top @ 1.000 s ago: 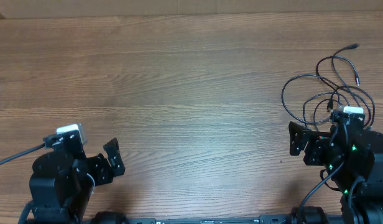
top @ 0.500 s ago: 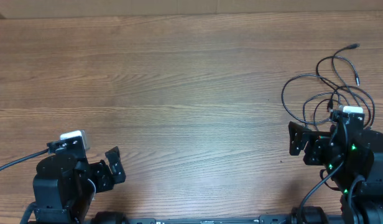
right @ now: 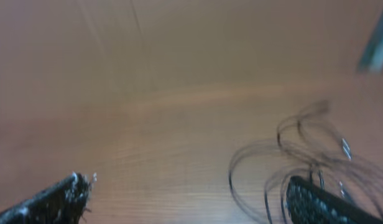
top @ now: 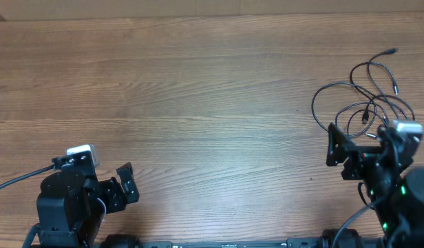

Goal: Untangle cables

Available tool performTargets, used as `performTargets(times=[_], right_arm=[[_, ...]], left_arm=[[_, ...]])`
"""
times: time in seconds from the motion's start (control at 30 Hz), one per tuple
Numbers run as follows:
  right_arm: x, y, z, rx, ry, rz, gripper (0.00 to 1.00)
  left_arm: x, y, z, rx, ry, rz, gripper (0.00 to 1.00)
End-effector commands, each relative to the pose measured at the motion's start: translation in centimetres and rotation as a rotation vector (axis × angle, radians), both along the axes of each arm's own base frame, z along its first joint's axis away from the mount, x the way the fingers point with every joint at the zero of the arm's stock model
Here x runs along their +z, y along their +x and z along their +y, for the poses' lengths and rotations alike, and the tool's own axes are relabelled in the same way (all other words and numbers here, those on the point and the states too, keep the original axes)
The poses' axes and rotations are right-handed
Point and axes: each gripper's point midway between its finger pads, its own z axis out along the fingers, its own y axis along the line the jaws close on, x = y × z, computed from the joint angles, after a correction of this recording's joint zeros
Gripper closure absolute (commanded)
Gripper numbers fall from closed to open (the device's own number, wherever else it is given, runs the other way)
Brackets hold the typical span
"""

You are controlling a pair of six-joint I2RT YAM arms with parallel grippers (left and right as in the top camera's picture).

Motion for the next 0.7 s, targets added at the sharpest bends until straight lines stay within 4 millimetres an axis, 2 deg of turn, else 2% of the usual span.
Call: performTargets(times=[0.0,0.17,0.4,0.67], right_arm=[[0.6,-0.9,-0.2,-0.012,-0.004,-0.120,0.00],[1.5,-1.9,-0.2,-0.012,0.001,-0.300,0.00],[1.4,-2.4,-0.2,-0.012,0.008,-0.479,0.00],[-1.4,-0.9,-0.2,-0.010,0.012,-0.599,0.00]], left_arm=[[-0.1,-0.1,-0.2,-0.018,0.003,-0.002,0.00],[-0.1,-0.1,-0.2,-0.018,0.003,-0.002,0.00],[-0.1,-0.1,-0.2,-0.017,0.003,-0.002,0.01],[-0.1,-0.1,-0.2,-0.018,0.003,-0.002,0.00]])
